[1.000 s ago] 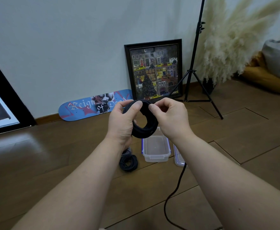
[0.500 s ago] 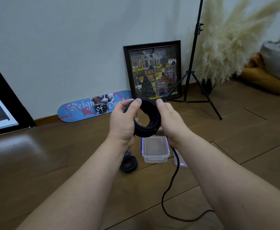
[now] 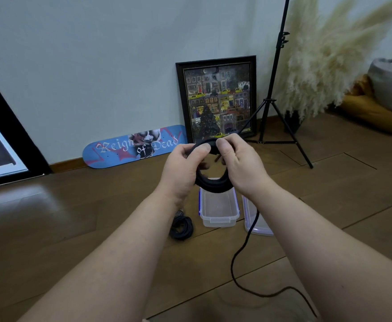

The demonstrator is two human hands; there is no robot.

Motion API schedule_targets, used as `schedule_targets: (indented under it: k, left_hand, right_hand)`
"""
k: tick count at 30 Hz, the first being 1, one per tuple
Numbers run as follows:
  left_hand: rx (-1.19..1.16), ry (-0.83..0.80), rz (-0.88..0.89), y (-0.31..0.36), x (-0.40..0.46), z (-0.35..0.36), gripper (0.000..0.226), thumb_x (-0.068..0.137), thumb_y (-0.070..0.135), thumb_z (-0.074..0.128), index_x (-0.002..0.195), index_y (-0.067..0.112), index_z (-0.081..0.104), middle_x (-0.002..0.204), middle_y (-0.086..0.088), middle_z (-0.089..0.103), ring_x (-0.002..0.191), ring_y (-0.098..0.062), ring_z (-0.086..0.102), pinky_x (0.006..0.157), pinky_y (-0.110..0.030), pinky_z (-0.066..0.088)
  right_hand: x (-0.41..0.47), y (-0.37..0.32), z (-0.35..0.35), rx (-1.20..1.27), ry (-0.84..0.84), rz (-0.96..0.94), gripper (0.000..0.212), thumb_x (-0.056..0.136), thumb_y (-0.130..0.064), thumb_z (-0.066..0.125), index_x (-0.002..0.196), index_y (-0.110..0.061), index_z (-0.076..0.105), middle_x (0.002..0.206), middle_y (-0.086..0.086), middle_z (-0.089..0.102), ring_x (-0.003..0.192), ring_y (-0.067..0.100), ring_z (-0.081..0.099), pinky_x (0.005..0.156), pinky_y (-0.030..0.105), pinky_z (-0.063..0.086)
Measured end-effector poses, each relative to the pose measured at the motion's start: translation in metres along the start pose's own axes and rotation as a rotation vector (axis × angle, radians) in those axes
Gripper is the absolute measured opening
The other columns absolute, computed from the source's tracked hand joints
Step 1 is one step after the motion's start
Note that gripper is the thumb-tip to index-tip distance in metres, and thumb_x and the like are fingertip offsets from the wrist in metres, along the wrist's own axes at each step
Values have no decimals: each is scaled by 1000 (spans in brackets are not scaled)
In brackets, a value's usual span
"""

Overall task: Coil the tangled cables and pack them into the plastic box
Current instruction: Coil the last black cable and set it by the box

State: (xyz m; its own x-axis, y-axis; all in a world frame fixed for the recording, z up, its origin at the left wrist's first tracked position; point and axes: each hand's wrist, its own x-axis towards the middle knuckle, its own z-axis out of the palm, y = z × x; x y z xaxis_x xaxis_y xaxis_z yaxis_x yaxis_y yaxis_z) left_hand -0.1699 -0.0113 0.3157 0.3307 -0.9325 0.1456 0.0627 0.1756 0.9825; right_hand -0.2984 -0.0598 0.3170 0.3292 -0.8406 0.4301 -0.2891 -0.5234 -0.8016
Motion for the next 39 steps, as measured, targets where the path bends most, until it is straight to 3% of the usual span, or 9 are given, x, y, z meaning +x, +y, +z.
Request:
schedule_targets:
  k: [6, 11, 14, 20, 23, 27, 33, 36, 39]
  left_hand:
    - [166, -104, 10, 3, -4, -6, 25, 92, 37, 63, 90, 13, 68, 70, 5, 53, 54, -11, 46, 55, -29, 43]
    - [163, 114, 131, -2, 2, -6, 22, 95, 32, 61, 95, 10, 66, 60, 13, 52, 54, -9, 45, 54, -24, 42]
    - [135, 167, 173, -4, 3, -1, 36, 92, 41, 63, 102, 6, 65, 67, 7, 51, 57, -10, 46, 55, -22, 43]
    - [54, 181, 173, -7, 5, 4, 37, 79, 52, 60, 88, 16, 65, 55, 17, 50, 58, -10, 43, 66, -36, 39]
    - [41, 176, 177, -8, 6, 4, 36, 79, 51, 60, 89, 16, 65, 53, 18, 51, 55, -7, 43, 61, -31, 38]
    - [94, 197, 171, -8, 7, -4, 30, 93, 43, 61, 91, 13, 64, 52, 16, 49, 50, -4, 41, 55, -27, 37]
    - [194, 106, 117, -12, 6, -9, 32, 88, 40, 68, 99, 10, 68, 60, 13, 52, 53, -8, 46, 64, -35, 42]
    - [193, 60, 110, -12, 4, -5, 40, 76, 49, 71, 97, 14, 68, 57, 17, 55, 55, -6, 48, 66, -35, 44]
    - [146, 121, 136, -12, 5, -1, 32, 86, 45, 67, 94, 14, 68, 54, 16, 52, 53, -8, 45, 60, -32, 41]
  right_hand:
    - [-6, 4, 2, -49, -81, -36, 28, 99, -45, 43, 97, -22, 59, 79, -10, 60, 80, 13, 57, 74, 38, 47]
    - [-4, -7, 0, 410, -21, 312, 49, 99, -57, 32, 97, -21, 65, 100, 10, 70, 96, 27, 66, 88, 50, 54]
    - [-6, -13, -1, 591, -61, 444, 56, 100, -57, 29, 99, -18, 70, 106, 16, 70, 98, 30, 67, 79, 54, 58]
    - [-11, -3, -7, 309, -103, 167, 44, 100, -55, 30, 123, -29, 58, 108, 0, 67, 104, 17, 63, 93, 43, 53]
    - [-13, 4, -17, 15, -188, 33, 39, 100, -47, 37, 134, -31, 46, 102, -4, 65, 88, 13, 62, 75, 29, 52]
    - [-9, 10, -32, -202, -102, 19, 31, 94, -51, 49, 108, -25, 59, 79, -11, 57, 75, 5, 53, 64, 28, 41]
    - [-5, -4, -29, 21, 199, -104, 25, 95, -29, 60, 74, -17, 55, 62, -8, 46, 57, 3, 40, 53, 16, 32]
    - [0, 0, -25, 71, 237, 15, 30, 95, -32, 59, 71, -16, 53, 61, -7, 45, 58, 5, 39, 58, 24, 35]
    - [0, 6, -18, 195, 151, 192, 36, 93, -37, 60, 64, -17, 54, 57, -5, 46, 58, 14, 44, 63, 36, 41]
